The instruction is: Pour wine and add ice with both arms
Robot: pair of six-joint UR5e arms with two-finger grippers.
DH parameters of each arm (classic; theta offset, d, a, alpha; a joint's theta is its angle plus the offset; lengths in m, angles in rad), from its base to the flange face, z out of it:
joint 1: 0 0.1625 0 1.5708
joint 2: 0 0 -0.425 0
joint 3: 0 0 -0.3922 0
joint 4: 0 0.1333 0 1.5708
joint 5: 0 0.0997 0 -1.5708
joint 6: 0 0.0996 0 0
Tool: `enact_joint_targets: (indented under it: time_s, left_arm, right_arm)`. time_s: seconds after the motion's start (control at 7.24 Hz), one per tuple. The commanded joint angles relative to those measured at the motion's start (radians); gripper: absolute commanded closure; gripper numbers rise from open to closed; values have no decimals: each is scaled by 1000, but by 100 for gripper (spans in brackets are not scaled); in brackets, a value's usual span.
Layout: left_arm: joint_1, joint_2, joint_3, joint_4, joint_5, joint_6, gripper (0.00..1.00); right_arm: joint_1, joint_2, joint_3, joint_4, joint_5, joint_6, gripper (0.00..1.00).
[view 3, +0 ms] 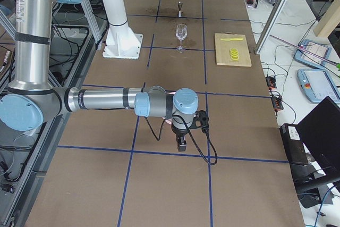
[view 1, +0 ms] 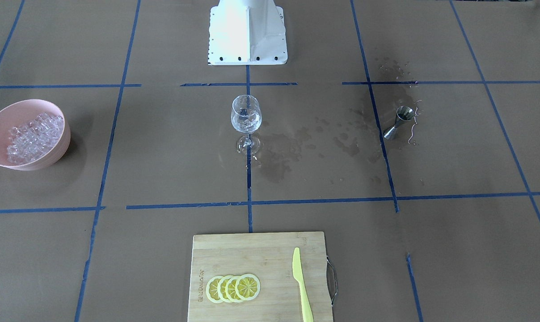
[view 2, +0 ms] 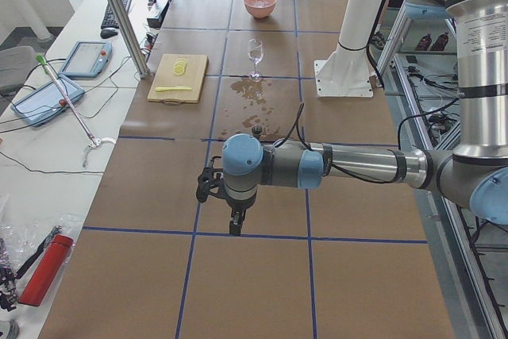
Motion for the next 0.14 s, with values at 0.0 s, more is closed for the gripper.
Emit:
enact_joint_targets:
  time_s: [0.0]
  left_arm:
    - [0, -2, 0, 0, -1, 0, 0]
  right_arm:
    - [0, 0, 0, 0, 0, 0, 0]
